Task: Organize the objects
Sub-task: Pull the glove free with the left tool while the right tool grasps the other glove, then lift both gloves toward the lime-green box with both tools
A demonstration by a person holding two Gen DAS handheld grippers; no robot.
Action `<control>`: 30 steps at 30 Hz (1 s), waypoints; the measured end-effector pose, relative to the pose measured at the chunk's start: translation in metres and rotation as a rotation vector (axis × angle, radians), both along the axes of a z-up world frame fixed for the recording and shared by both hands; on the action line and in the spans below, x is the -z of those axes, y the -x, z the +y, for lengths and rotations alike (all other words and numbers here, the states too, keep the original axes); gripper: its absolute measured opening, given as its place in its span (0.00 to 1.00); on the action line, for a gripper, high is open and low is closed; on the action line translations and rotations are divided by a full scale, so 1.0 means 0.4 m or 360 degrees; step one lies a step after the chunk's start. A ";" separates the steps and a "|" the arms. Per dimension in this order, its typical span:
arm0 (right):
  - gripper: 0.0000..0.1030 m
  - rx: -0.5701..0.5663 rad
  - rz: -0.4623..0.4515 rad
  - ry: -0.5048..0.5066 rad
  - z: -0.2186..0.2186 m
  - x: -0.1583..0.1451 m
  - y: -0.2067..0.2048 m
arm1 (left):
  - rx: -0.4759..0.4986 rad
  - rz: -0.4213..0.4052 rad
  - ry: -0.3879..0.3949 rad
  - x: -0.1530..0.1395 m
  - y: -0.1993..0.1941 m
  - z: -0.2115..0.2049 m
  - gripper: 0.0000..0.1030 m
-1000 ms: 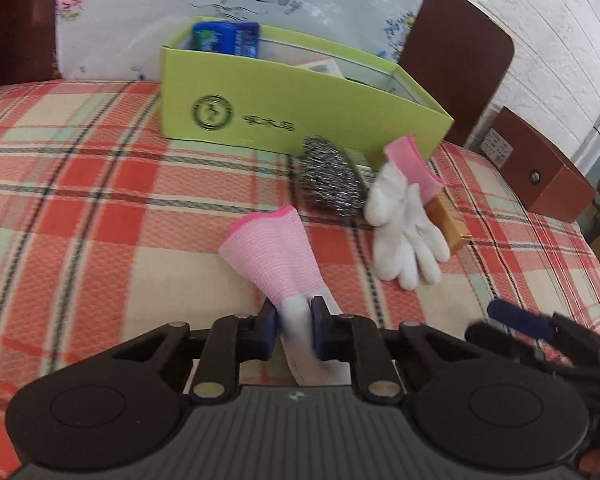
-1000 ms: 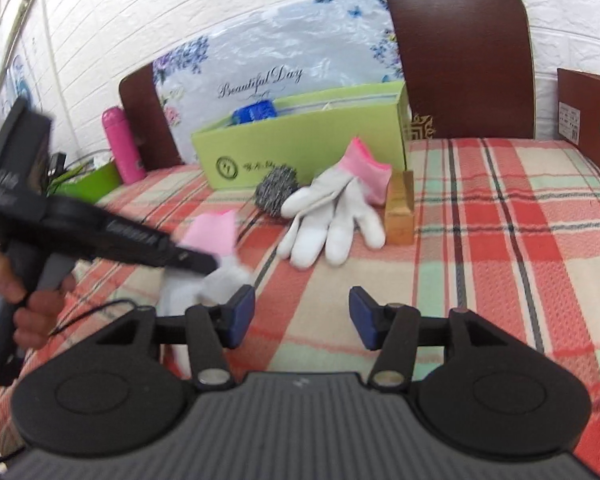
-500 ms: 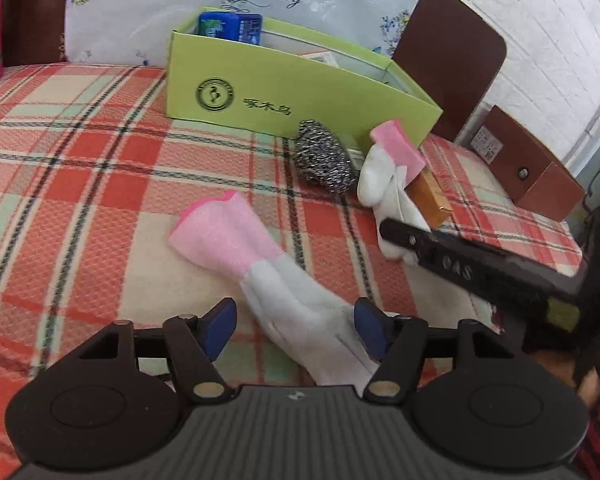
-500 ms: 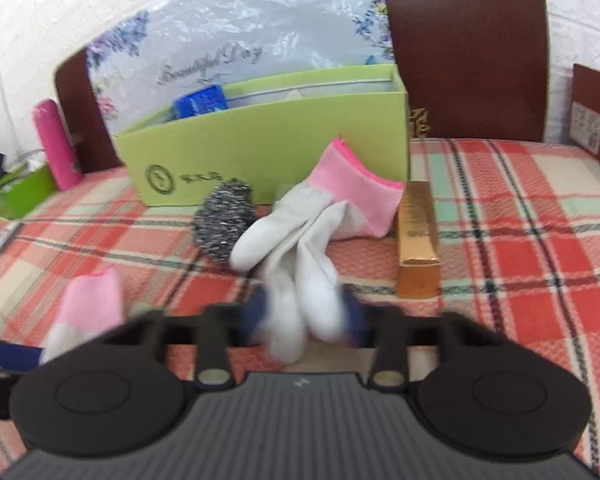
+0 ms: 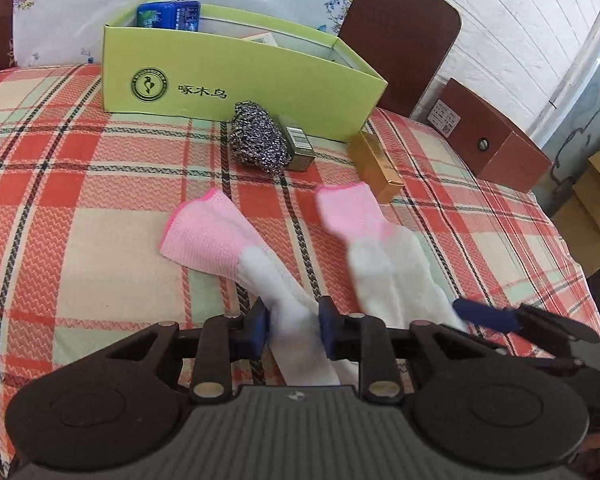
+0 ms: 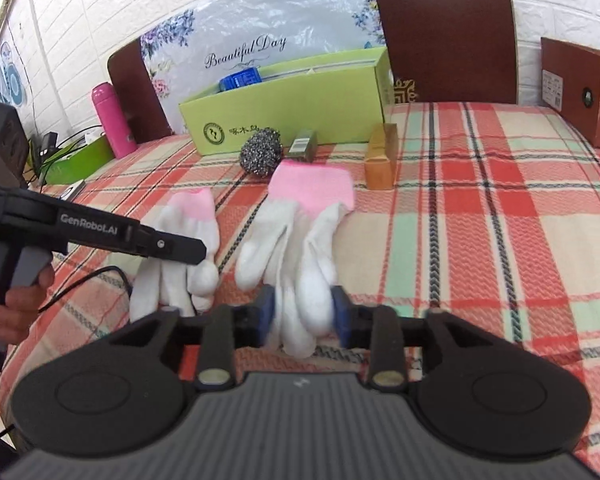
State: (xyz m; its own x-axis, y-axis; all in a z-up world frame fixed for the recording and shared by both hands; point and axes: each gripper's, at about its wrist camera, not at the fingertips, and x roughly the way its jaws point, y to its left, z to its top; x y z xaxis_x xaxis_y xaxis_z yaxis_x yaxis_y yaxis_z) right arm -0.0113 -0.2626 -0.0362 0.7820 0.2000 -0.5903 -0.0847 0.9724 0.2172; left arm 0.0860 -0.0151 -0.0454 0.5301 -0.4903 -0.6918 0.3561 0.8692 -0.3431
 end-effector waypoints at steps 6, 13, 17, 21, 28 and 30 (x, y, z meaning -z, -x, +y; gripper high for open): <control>0.60 0.0019 -0.0093 -0.0044 0.013 -0.028 -0.037 | -0.0089 -0.0017 -0.0013 -0.014 0.011 0.015 0.58; 0.64 0.0044 -0.0015 0.0092 0.064 0.019 -0.080 | -0.0071 0.0010 -0.0014 0.005 0.005 0.006 0.47; 0.64 0.0036 0.0001 0.0142 0.072 0.037 -0.093 | -0.0091 0.0011 0.0016 0.010 0.001 0.010 0.46; 0.50 0.0032 -0.0002 0.0164 0.078 0.044 -0.100 | -0.0084 0.0002 0.0006 0.012 0.000 0.010 0.39; 0.20 -0.0010 0.0022 0.0108 0.073 0.041 -0.103 | -0.0089 -0.0012 -0.0027 0.013 0.002 -0.004 0.14; 0.15 -0.0024 0.0017 0.0095 0.076 0.034 -0.103 | -0.0063 -0.0012 -0.0013 0.006 0.003 -0.002 0.12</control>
